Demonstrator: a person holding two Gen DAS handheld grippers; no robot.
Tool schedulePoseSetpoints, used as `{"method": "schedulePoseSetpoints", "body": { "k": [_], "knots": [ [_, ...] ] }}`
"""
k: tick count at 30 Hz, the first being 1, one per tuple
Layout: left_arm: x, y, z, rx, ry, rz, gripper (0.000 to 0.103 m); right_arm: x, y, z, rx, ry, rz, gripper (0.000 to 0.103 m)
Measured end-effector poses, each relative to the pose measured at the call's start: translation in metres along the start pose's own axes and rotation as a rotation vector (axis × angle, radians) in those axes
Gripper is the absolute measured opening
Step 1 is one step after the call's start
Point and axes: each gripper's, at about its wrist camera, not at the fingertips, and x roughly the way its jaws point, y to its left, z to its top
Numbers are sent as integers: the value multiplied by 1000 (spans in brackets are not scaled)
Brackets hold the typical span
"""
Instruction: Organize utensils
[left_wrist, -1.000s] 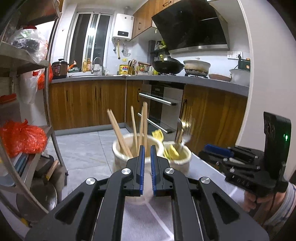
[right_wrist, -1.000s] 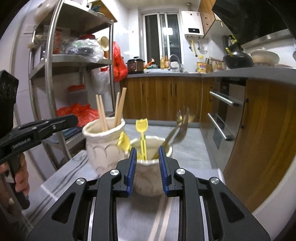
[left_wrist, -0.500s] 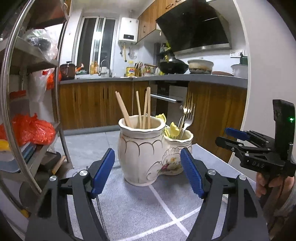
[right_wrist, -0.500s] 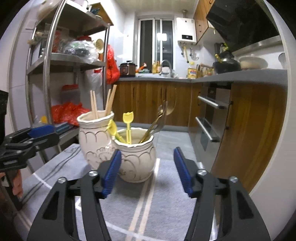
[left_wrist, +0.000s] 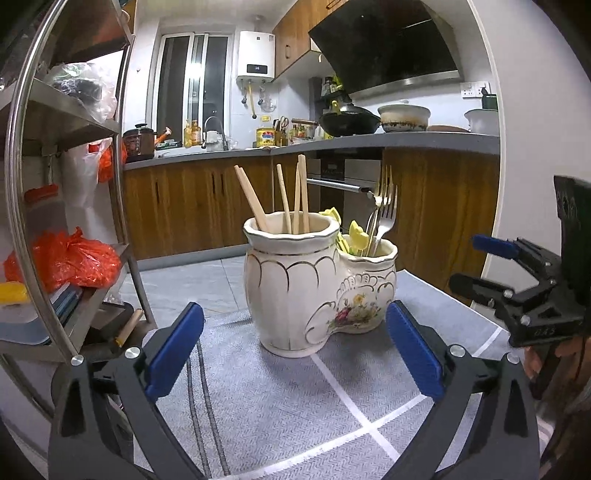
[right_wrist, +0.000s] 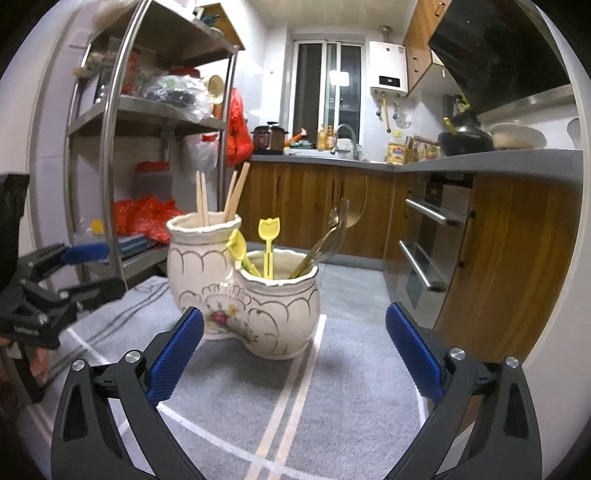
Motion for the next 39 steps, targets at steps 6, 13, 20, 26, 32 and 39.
{"method": "schedulePoseSetpoints", "body": {
  "k": [6,13,20,26,32,39],
  "knots": [
    [1,-3,0,11,3,22,97,-2,-11,-2,61,-9,-8,98],
    [2,-2,1,1,10,23,97,-2,-9,0,47,-14,2,98],
    [2,-2,1,0,11,23,97,-2,-10,0,51,-13,2,98],
    [2,-2,1,0,10,22,97,-2,-10,0,51,-12,3,98],
    [2,-2,1,0,10,23,97,-2,-10,0,51,-12,3,98],
    [2,-3,1,0,9,24,97,-2,-9,0,51,-13,2,98]
  ]
}}
